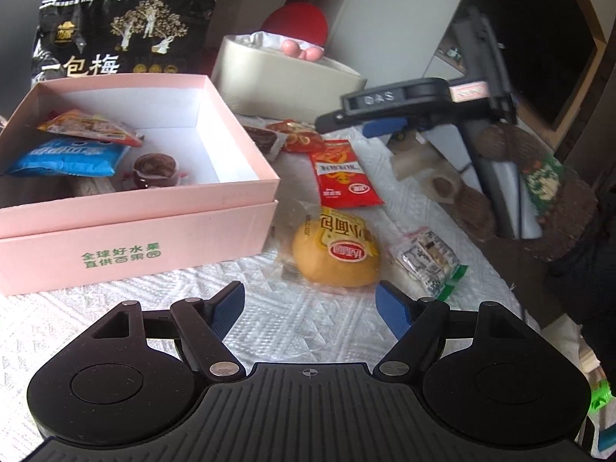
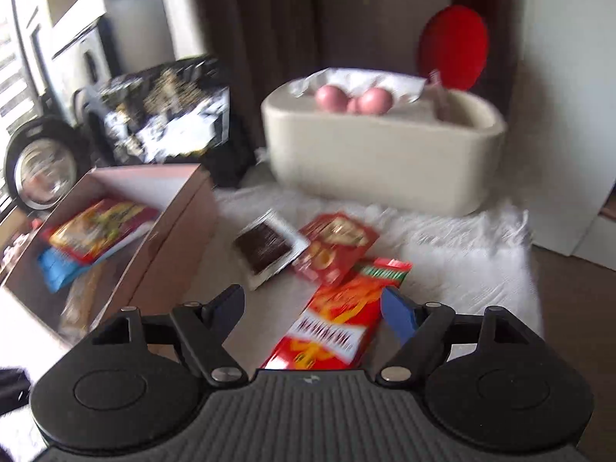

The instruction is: Organize snacks

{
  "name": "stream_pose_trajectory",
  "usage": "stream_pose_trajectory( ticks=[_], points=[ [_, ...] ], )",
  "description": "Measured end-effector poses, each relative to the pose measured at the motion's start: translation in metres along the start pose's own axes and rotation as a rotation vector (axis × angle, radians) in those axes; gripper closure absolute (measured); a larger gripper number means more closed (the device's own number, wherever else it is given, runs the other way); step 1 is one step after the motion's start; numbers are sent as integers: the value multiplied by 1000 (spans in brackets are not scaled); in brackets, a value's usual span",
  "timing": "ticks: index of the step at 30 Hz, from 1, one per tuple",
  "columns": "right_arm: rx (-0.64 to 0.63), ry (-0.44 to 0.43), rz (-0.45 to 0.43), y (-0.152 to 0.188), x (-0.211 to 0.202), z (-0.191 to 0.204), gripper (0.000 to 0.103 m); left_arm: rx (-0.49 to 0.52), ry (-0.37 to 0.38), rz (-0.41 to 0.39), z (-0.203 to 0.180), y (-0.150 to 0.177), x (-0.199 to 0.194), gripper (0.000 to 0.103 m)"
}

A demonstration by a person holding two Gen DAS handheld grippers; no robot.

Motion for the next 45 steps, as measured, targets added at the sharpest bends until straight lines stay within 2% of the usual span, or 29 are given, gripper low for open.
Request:
stream_pose_trajectory(
  ticks=[4, 7, 8, 11, 13, 15, 17, 20, 21, 23, 26, 27, 29, 31, 37, 43, 45],
  points=[
    [-67, 1, 17, -26, 44, 13, 24, 8, -12, 11, -3, 2, -1, 23],
    [-39, 39, 37, -43, 75, 6, 24, -5, -24, 14, 2, 6, -5, 23],
    [4, 27, 45, -46, 84, 0, 24, -12, -27, 15, 5, 7, -6, 23],
    [152, -122, 155, -47, 106, -13, 22, -33, -31, 17, 13, 10, -6, 23],
    [164, -168, 146, -47, 98, -11, 22, -48, -27, 14, 17, 11, -5, 23],
    [133, -237, 158, -40, 83, 0, 27, -63, -18, 12, 19, 11, -2, 23],
    [112, -306, 187, -32, 70, 11, 53, -65, -9, 12, 20, 11, 1, 23],
    [132, -404, 242, -18, 59, 23, 65, -66, 0, 17, 19, 13, 5, 23],
    [142, -427, 262, -15, 59, 27, 66, -68, 0, 17, 19, 13, 6, 23],
    [177, -419, 272, -13, 65, 29, 63, -72, -1, 15, 19, 12, 6, 23],
    [280, -450, 279, -12, 74, 23, 61, -66, -4, 14, 16, 13, 3, 24],
    [305, -459, 277, -12, 76, 20, 64, -63, -5, 14, 14, 14, 0, 24],
    [287, -454, 264, -9, 68, 19, 79, -59, -10, 11, 12, 16, -5, 24],
    [303, -506, 257, 2, 49, 20, 86, -66, -15, 7, 12, 16, -8, 24],
    [297, -549, 286, 64, -11, 20, 97, -105, 25, -2, 3, 14, -10, 24],
    [295, -602, 323, 125, -54, 32, 97, -104, 60, -1, -23, 12, -6, 24],
    [261, -571, 312, 138, -64, 37, 97, -109, 40, -5, -25, 11, -5, 24]
  ],
)
Point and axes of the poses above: each gripper's, at about its wrist camera, not at the fingertips, and x roughly the way its jaws point, z to its left, y to its underside, the point moved 9 cm from there along x, roughly the way its jaws point, and after that the axes turned 4 degrees about z, right-handed, at the moved point
